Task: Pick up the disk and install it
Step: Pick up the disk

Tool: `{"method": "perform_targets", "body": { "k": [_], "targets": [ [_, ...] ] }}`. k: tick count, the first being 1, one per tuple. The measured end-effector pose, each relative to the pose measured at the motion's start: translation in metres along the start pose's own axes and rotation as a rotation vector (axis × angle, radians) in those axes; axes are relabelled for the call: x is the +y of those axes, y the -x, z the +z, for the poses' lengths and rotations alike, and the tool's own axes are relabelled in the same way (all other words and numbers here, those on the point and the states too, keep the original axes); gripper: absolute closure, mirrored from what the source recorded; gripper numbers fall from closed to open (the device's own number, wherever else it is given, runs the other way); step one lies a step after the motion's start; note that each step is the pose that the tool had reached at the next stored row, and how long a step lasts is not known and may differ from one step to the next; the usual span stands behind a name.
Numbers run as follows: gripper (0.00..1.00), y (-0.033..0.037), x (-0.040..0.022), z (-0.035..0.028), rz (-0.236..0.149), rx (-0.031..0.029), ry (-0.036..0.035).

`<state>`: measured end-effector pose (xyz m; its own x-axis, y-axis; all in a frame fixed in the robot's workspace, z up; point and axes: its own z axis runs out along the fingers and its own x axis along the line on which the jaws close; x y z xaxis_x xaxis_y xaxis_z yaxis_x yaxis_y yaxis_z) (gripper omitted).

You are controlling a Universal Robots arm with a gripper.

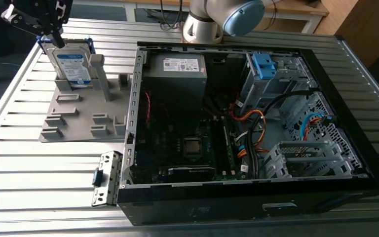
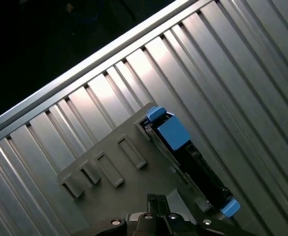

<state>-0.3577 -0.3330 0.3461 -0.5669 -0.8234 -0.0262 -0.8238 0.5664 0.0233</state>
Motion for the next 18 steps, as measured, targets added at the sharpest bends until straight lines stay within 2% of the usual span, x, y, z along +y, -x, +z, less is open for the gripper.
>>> {"method": "perform_targets", "body": {
  "k": [18],
  "targets": [
    [0.89,0.0,0.0,0.0,-0.121,0.0028,0.0032]
  ]
}}
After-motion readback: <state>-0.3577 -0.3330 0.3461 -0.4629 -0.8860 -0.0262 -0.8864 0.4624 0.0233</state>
